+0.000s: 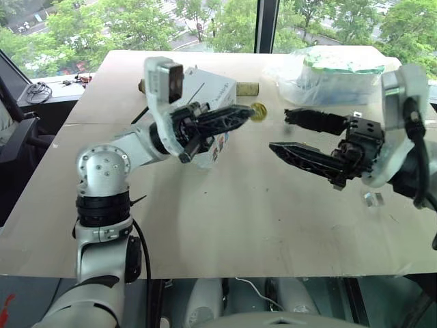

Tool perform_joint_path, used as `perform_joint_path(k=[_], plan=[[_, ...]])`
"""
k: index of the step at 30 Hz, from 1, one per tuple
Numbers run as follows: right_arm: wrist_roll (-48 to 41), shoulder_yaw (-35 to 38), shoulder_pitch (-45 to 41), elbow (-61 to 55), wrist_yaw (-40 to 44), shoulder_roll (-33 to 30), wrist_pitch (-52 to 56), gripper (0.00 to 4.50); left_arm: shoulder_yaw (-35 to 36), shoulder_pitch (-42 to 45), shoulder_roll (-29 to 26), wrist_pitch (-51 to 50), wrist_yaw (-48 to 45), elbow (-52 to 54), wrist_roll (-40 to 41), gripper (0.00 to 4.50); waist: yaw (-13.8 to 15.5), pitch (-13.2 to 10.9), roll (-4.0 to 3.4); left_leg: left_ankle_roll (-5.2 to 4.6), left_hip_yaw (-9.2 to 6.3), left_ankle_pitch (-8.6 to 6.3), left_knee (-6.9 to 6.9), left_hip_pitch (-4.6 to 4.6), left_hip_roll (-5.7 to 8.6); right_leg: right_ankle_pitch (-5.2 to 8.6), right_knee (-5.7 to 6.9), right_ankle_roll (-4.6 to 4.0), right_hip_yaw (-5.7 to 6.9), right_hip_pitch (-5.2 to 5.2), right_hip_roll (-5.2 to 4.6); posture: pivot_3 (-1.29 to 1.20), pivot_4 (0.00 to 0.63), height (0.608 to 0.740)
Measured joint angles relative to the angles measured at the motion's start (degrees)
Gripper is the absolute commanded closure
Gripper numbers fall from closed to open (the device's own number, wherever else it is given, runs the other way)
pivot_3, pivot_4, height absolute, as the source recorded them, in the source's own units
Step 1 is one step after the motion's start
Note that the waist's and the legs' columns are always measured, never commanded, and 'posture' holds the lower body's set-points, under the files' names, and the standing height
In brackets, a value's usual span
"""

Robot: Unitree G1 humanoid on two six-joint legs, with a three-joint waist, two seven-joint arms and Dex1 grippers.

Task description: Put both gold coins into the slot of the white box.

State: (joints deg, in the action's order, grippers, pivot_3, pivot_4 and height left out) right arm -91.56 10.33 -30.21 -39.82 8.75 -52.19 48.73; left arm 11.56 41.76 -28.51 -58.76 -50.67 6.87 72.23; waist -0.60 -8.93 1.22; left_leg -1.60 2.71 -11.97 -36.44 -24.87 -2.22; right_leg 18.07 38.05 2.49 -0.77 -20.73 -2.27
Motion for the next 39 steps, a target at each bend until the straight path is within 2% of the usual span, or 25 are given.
perform_joint_path(k=[4,6,9,11,12,15,20,24,32,39], plan=[[5.1,0.4,0.7,-0.7,2.5,-2.6,-0.2,0.25,3.1,0.0,0.7,0.9,7.7,-0.2,1.0,4.50,0.0,0.0,0.00,0.00,-0.01,0.00,-0.01,0.01,0.00,0.00,0.01,0.00,0.00,0.00,-0.02,0.00,0.150,0.740],[8.7,0.8,1.0,-1.5,4.3,-3.5,-0.5,0.25,3.7,0.0,0.4,3.3,11.6,0.7,-2.1,4.50,0.0,0.0,0.00,0.01,0.00,0.00,-0.02,0.01,0.01,0.00,0.01,0.00,0.00,0.01,0.01,0.00,0.150,0.740],[15.8,1.1,2.5,-2.8,7.3,-4.8,-2.2,0.25,2.6,0.1,-1.8,7.9,18.8,3.7,-12.2,4.50,0.0,0.0,0.00,0.01,0.02,0.00,-0.01,0.01,0.02,0.00,0.00,0.01,-0.03,0.00,0.04,0.00,0.150,0.740],[21.4,2.9,5.7,-2.8,11.6,-6.0,-4.2,0.25,-0.2,0.9,-3.7,12.7,27.2,6.5,-24.4,4.50,0.4,0.0,0.03,0.01,0.03,0.00,0.00,-0.01,0.03,-0.01,-0.02,0.01,-0.05,0.01,0.05,0.00,0.150,0.740],[23.5,3.8,7.1,-2.6,13.5,-6.7,-4.5,0.25,-1.5,1.9,-4.5,13.2,31.7,7.6,-29.6,4.50,0.5,0.0,0.04,0.01,0.03,0.00,-0.01,0.00,0.03,-0.01,-0.02,0.02,-0.04,0.01,0.05,0.00,0.150,0.740],[25.7,6.1,8.6,-0.6,18.1,-7.8,-5.1,0.25,-5.4,5.8,-7.2,9.8,39.1,8.3,-37.6,4.50,1.2,0.0,0.06,0.01,0.04,0.00,-0.02,0.02,0.04,-0.01,-0.01,0.02,-0.05,0.01,0.05,0.00,0.150,0.740],[31.1,7.5,8.7,2.7,23.7,-9.3,-6.9,0.25,-12.2,11.9,-9.1,0.4,40.3,7.0,-42.9,4.50,1.4,0.0,0.08,0.02,0.03,0.01,-0.02,0.02,0.04,-0.01,0.02,0.02,-0.03,0.00,0.07,0.00,0.150,0.740],[34.3,7.5,8.7,4.1,26.3,-9.3,-7.9,0.25,-12.7,14.5,-8.3,-5.9,39.1,4.5,-42.9,4.50,1.2,0.0,0.08,0.02,0.02,0.01,-0.01,0.03,0.03,-0.01,0.02,0.02,-0.09,-0.02,0.10,0.00,0.150,0.740],[36.9,7.6,8.9,4.3,28.4,-8.1,-8.2,0.25,-16.2,14.5,-9.2,-10.0,38.1,3.6,-47.6,4.50,1.3,0.0,0.09,0.03,0.02,0.01,-0.02,0.02,0.05,-0.01,0.02,0.02,-0.10,-0.02,0.07,0.00,0.150,0.740],[35.8,9.8,9.5,3.8,30.2,-7.9,-8.2,0.25,-16.2,14.5,-7.1,-12.0,38.3,3.9,-50.6,4.50,1.4,0.0,0.09,0.03,0.01,0.01,-0.03,0.03,0.04,-0.01,0.05,0.02,-0.08,-0.02,0.06,0.00,0.150,0.740]])
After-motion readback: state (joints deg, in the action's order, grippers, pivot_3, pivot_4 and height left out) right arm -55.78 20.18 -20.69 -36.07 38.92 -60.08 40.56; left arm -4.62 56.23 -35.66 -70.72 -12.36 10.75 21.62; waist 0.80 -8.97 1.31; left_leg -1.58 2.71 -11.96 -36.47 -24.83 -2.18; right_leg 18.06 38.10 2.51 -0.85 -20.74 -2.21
